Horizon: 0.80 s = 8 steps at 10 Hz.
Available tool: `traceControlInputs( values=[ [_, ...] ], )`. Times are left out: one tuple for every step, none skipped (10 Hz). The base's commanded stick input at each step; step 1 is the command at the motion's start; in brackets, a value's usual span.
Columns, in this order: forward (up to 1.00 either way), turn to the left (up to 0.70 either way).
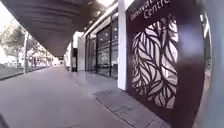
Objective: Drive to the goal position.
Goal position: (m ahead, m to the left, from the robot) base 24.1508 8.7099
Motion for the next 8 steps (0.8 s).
traceControlInputs(
  values=[
    [0.7,0.35],
    [0.7,0.35],
    [0.7,0.35],
    [0.7,0.35],
    [0.7,0.35],
    [0.7,0.35],
    [0.7,0.35],
    [0.7,0.35]
  ],
)
